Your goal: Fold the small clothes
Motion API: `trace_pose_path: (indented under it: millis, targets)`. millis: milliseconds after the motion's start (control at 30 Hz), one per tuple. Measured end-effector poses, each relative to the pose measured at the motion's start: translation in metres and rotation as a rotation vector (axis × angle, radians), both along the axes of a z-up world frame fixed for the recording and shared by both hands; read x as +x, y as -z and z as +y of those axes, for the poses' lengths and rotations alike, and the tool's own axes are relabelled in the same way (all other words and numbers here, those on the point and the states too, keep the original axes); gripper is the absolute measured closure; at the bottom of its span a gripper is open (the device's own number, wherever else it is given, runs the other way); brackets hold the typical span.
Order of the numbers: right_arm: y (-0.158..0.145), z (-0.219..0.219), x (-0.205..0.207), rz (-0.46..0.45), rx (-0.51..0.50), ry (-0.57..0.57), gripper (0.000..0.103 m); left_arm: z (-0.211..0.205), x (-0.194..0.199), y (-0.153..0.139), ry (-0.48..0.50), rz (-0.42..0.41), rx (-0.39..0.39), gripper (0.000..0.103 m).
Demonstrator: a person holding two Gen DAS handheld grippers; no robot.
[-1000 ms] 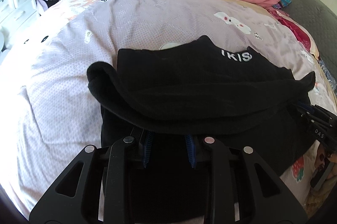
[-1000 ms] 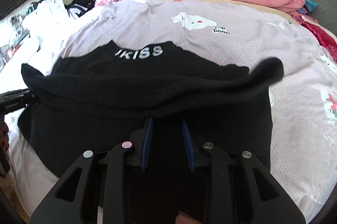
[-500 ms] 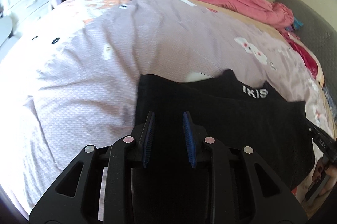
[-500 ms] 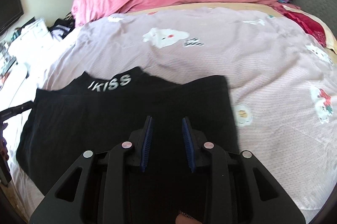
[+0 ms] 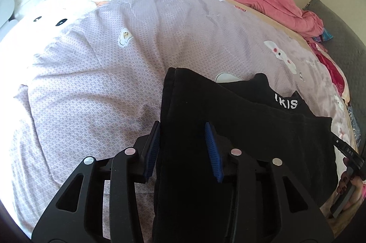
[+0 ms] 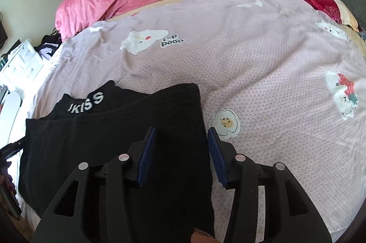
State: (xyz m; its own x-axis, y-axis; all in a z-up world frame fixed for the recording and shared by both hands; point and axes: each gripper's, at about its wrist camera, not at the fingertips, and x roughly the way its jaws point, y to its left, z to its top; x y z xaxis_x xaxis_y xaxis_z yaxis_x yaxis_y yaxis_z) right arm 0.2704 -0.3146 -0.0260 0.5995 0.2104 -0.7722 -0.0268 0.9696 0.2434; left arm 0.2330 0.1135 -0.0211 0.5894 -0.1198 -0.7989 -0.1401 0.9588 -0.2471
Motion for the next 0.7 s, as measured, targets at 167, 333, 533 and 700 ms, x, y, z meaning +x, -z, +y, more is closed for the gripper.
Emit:
trace_pose_path:
  millis: [167,333,533,700]
  targets:
    - [0.007,-0.005,0.004,0.004,0.041,0.019,0.058,-0.001,-0.003,-0.001,0.006,-0.016,0.020,0.094]
    - [0.001,-0.002,0.000,-0.027,0.059,-0.023,0.090,-0.001,-0.010,-0.015,0.016,-0.066,0.026,0.099]
    - [-0.029,-0.005,-0.011,-0.134,0.079,-0.032,0.095,-0.006,-0.017,-0.044,0.039,-0.157,0.046,0.099]
    - [-0.035,-0.011,-0.003,-0.159,0.084,-0.011,0.095,-0.007,-0.011,-0.050,0.024,-0.192,0.075,0.099]
